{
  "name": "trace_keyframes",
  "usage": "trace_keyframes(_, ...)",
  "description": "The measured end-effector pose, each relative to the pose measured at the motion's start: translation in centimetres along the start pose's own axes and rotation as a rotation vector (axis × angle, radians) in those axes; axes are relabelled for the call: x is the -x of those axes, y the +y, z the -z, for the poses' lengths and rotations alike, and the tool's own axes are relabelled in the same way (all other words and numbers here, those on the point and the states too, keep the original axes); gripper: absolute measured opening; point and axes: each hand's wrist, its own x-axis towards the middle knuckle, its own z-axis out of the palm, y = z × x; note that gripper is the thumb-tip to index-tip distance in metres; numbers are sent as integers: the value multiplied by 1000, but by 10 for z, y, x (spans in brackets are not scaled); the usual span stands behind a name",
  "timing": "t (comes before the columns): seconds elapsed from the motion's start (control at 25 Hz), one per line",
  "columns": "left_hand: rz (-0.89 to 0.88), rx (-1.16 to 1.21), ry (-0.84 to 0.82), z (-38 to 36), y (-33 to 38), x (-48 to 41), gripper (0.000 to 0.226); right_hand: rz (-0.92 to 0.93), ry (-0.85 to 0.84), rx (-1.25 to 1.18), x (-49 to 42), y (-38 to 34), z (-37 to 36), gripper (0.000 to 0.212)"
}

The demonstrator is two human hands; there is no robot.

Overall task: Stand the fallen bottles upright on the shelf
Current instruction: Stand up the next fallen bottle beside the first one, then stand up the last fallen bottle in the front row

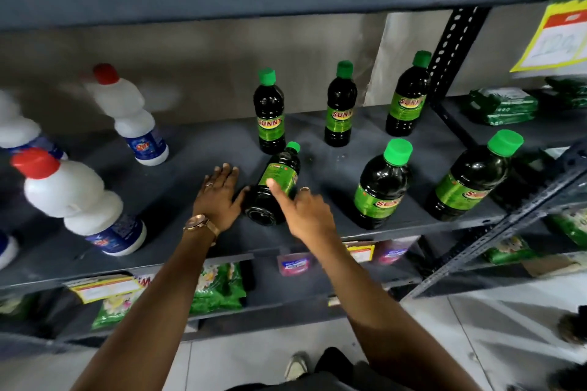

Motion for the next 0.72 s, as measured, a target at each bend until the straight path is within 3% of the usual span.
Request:
trace_keyframes(0.08, -40, 26, -31, 5, -7, 1, 73, -137, -99, 82, -26, -23, 1, 110)
trace_keyframes(0.12, -57, 47, -40, 5, -8, 2, 76, -183, -126, 97, -38, -30, 3, 110)
trace_keyframes(0.24, -68, 45, -8, 4, -12, 7, 78, -229, -130, -8, -59, -42, 6, 85)
trace_keyframes(0.32, -69, 37, -1, 3, -10, 9, 78, -222, -66, -159, -61, -30, 1, 82)
trace_keyframes(0.4, -67, 28, 7, 2, -10, 9, 79, -127, 42, -340, -50, -14, -10, 73)
trace_keyframes(0.56, -61, 15, 26, 2, -11, 7, 78, 104, 250, -750, -38, -5, -13, 34)
trace_keyframes(0.72, -48, 0, 4, 3, -8, 7, 79, 278, 376, -614, -57, -13, -13, 60)
